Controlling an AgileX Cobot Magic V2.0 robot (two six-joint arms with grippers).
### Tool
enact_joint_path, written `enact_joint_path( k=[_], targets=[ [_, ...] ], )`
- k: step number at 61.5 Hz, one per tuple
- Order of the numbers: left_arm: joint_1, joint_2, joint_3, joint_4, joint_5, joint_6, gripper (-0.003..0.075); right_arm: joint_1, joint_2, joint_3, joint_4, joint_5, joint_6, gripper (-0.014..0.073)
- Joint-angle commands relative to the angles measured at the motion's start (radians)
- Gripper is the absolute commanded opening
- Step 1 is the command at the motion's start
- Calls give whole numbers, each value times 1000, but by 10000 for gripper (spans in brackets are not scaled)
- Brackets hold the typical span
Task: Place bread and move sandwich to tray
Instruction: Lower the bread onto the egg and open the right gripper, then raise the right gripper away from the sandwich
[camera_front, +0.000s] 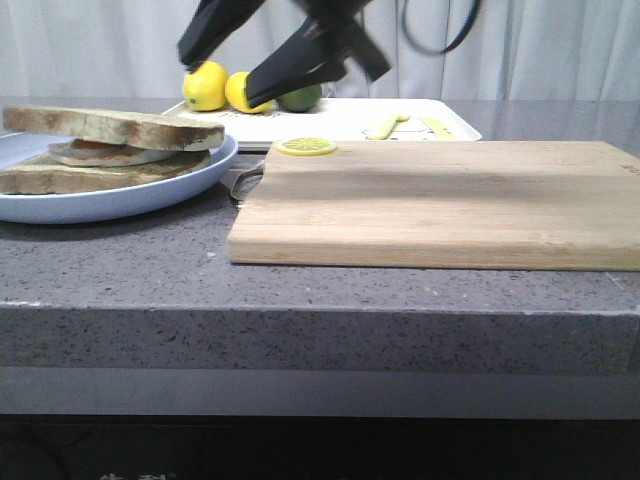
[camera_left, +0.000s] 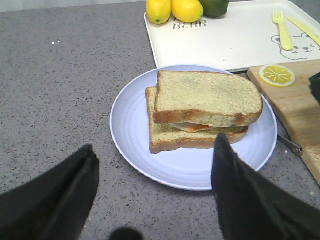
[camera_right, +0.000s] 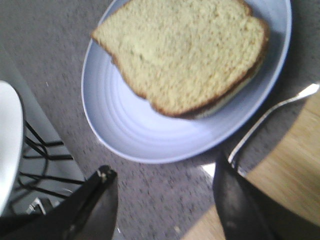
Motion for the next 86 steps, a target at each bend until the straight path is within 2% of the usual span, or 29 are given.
enact_joint_path(
  k=[1,10,18,43,58,75,86],
  targets=[
    [-8,4,-34,4,-71,1,470,-7,-129,-32,-158,68,15,444],
    [-8,4,-34,4,-71,1,470,-7,-246,-30,-420,134,58,444],
    [-8,4,-34,4,-71,1,470,-7,-353,-2,-507,119,65,444],
    [-8,4,-34,4,-71,1,470,-7,-723,394,-513,-168,65,444],
    [-8,4,-34,4,-71,1,470,-7,-909,591,-469,-266,65,444],
    [-8,23,-39,2,-57,1,470,-7,-1036,657,-466,-259,65,444],
    [-6,104,-133,21,127,1,470,-7,-1036,657,-466,-256,65,444]
  ],
)
